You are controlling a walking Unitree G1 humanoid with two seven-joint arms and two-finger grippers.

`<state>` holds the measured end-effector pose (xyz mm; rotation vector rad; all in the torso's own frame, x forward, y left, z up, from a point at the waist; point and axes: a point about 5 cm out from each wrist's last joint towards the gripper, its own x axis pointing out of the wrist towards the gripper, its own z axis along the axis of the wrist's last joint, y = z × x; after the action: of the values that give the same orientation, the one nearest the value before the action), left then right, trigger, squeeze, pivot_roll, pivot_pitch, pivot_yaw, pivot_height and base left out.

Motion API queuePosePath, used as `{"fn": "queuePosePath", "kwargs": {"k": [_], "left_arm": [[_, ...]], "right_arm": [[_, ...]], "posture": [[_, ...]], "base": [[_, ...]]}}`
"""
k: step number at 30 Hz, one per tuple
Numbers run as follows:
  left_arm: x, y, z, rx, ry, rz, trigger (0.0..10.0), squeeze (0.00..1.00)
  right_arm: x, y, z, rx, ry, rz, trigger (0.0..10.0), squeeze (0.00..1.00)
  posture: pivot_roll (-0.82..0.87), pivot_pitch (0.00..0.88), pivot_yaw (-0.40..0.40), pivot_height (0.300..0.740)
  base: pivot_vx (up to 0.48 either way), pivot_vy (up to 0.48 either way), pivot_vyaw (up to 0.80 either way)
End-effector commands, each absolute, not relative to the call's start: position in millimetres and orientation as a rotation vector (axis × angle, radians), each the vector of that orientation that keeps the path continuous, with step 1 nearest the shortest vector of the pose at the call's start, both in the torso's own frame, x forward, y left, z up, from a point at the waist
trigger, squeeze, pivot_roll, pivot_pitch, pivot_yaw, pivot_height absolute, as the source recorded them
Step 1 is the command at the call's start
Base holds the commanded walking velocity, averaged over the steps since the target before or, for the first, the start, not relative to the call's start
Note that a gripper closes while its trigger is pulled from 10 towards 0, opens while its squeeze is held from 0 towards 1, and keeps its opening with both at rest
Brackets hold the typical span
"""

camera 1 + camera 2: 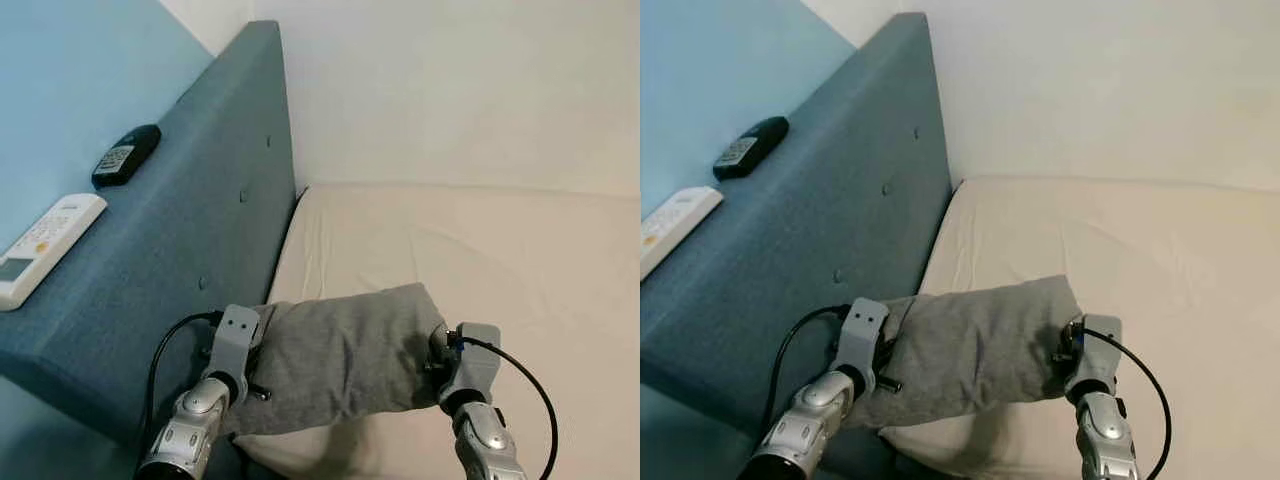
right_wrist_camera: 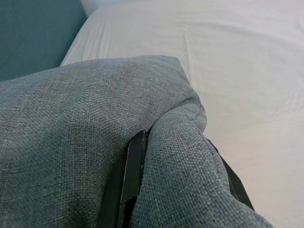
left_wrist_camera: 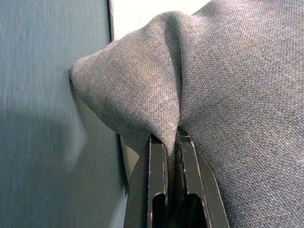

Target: Clean up the room

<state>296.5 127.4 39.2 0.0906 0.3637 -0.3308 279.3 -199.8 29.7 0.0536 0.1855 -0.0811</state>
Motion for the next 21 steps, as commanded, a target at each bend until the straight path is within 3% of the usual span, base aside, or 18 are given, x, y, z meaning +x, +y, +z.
{"fn": "queuePosePath", "kwargs": {"k": [1, 3, 21], "left_arm": [[294.3, 121.4, 40.6, 0.103, 0.354, -0.376, 10.0, 0.00], [294.2, 121.4, 40.6, 0.102, 0.356, -0.377, 10.0, 0.00], [289.2, 116.9, 36.0, 0.156, 0.412, -0.466, 10.0, 0.00]], "right_arm": [[279.4, -186.7, 27.9, 0.067, 0.193, -0.031, 10.0, 0.00], [279.4, -186.8, 27.9, 0.067, 0.193, -0.031, 10.0, 0.00], [275.8, -185.7, 24.4, 0.084, 0.206, -0.039, 10.0, 0.00]], "posture": [[0.04, 0.156, 0.054, 0.733], [0.04, 0.156, 0.054, 0.733], [0.05, 0.163, 0.065, 0.733]], "base": [[-0.345, 0.000, 0.00], [-0.345, 0.000, 0.00], [0.000, 0.000, 0.00]]}}
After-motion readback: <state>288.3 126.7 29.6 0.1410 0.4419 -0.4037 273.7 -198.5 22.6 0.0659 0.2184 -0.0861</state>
